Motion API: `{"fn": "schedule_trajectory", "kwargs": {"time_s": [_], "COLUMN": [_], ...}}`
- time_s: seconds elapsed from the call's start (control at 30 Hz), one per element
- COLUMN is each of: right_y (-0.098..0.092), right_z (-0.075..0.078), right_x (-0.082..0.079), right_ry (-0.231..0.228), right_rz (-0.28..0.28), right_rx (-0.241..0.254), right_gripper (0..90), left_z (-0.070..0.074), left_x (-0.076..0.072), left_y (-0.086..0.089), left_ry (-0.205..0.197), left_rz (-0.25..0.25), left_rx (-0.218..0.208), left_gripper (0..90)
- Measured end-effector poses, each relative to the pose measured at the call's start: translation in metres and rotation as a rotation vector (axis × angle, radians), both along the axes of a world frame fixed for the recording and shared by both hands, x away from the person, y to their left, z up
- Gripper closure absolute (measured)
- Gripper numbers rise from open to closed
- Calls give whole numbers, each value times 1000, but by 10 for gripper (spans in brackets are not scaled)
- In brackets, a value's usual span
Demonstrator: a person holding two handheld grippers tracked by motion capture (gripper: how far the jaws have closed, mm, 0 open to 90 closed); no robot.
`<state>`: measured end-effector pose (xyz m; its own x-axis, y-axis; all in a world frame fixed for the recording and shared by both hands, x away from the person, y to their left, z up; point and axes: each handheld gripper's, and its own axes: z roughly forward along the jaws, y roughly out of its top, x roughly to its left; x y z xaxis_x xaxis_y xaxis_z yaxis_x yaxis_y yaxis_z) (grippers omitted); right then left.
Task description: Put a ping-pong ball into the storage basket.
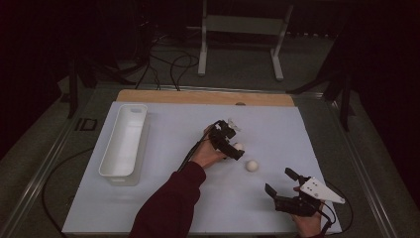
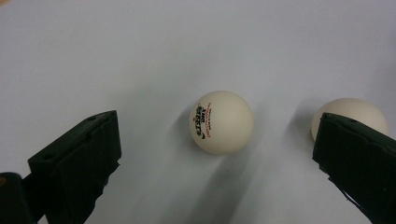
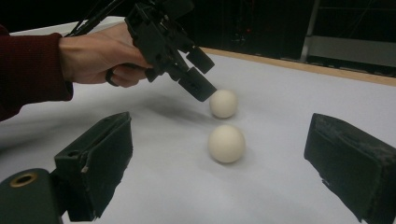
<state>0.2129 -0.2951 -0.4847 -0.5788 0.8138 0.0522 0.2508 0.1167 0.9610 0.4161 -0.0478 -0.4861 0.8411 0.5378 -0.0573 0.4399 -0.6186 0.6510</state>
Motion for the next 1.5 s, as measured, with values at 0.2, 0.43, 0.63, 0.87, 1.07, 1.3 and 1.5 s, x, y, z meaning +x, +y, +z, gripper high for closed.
{"fn": "schedule_trajectory", "kwargs": {"time_s": [0.2,0.43,0.63,0.87,1.07,1.3,1.5], "right_y": [0,1,0,0,0,0,0], "right_z": [0,0,0,0,0,0,0], "right_x": [0,0,0,0,0,0,0], "right_ry": [1,2,1,-1,-1,0,-1], "right_rz": [1,1,2,2,1,2,2], "right_rx": [-1,-1,-2,2,1,0,1], "right_gripper": [74,74,74,74,74,74,74], "left_z": [-3,-6,-6,-9,-14,-15,-19], "left_x": [1,2,1,-1,1,2,4], "left_y": [-2,-5,-13,-24,-24,-24,-24], "left_ry": [6,11,1,2,19,34,45], "left_rz": [1,14,12,3,7,7,5], "left_rx": [7,16,44,65,84,70,65], "left_gripper": [15,16,21,75,152,268,382]}}
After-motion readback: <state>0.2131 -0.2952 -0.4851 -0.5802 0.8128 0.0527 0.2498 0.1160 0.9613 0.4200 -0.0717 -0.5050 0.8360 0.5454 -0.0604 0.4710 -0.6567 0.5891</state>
